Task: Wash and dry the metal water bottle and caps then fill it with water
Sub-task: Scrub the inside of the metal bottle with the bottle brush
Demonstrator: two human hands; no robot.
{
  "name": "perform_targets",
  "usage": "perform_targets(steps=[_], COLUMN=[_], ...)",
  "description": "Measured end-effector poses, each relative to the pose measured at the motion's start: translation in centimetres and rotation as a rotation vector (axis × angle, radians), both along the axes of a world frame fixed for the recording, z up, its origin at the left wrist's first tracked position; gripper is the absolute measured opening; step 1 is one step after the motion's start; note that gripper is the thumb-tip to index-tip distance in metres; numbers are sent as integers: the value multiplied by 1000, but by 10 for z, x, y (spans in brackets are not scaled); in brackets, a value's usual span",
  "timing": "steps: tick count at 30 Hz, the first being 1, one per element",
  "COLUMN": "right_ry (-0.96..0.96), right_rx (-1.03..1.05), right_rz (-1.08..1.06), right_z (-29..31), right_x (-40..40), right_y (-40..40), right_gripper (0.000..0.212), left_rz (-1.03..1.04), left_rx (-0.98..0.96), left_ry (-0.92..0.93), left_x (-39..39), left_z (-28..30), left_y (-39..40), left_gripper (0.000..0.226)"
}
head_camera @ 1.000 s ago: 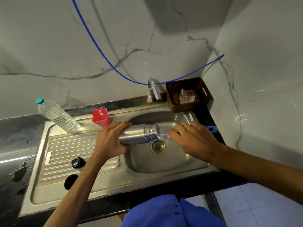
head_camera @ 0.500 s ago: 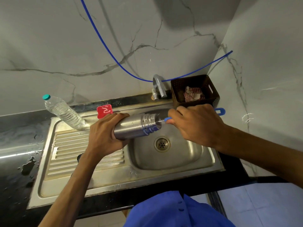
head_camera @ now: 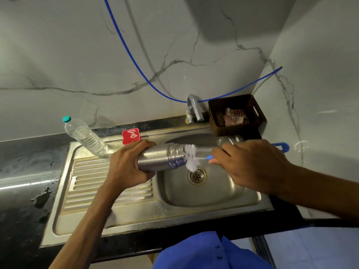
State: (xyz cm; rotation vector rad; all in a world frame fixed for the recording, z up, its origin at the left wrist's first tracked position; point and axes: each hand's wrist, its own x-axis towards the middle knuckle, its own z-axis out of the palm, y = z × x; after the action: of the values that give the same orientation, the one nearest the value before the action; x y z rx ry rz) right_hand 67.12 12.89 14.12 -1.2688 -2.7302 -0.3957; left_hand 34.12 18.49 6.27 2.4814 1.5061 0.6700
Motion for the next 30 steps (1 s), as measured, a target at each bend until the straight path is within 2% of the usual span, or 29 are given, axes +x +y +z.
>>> perform_targets(steps=[3, 6, 10, 13, 15, 17, 18, 21, 25, 27, 30], right_ry=[-25, -28, 59, -47, 25, 137, 116, 7, 130, 91, 53], right_rx=[-68, -66, -53, -150, -88, -25, -34, -153, -52, -56, -81], right_rz=[-93, -51, -114, -89, -80, -110, -115, -77, -7, -31, 43], right_z=[-3, -7, 10, -8, -10, -6, -8, -16, -9, -6, -23], right_x=[-23, -15, -1, -29, -20, -12, -14, -31, -5, -22, -54], right_y=[8, 3, 10, 5, 1, 6, 11, 13, 11, 22, 27], right_gripper=[19, 18, 20, 19, 17, 26, 28, 22, 27, 29, 22], left_rz=[-29, -43, 105, -15, 11, 110, 114, -25, 87, 101, 40], left_rx=[-12, 25, 92, 48, 30, 64, 62, -3, -31, -21, -113], left_ry=[41, 97, 59, 147, 138, 88, 105, 158, 115, 114, 108], left_x=[15, -8, -18, -3, -23, -29, -22, -5, -48, -35, -30], left_z=[5, 12, 22, 12, 7, 6, 8, 5, -3, -4, -9], left_y=[2, 2, -7, -14, -11, -8, -7, -11, -16, -18, -24], left_gripper=[72, 74, 72, 73, 77, 78, 77, 75, 82, 79, 77])
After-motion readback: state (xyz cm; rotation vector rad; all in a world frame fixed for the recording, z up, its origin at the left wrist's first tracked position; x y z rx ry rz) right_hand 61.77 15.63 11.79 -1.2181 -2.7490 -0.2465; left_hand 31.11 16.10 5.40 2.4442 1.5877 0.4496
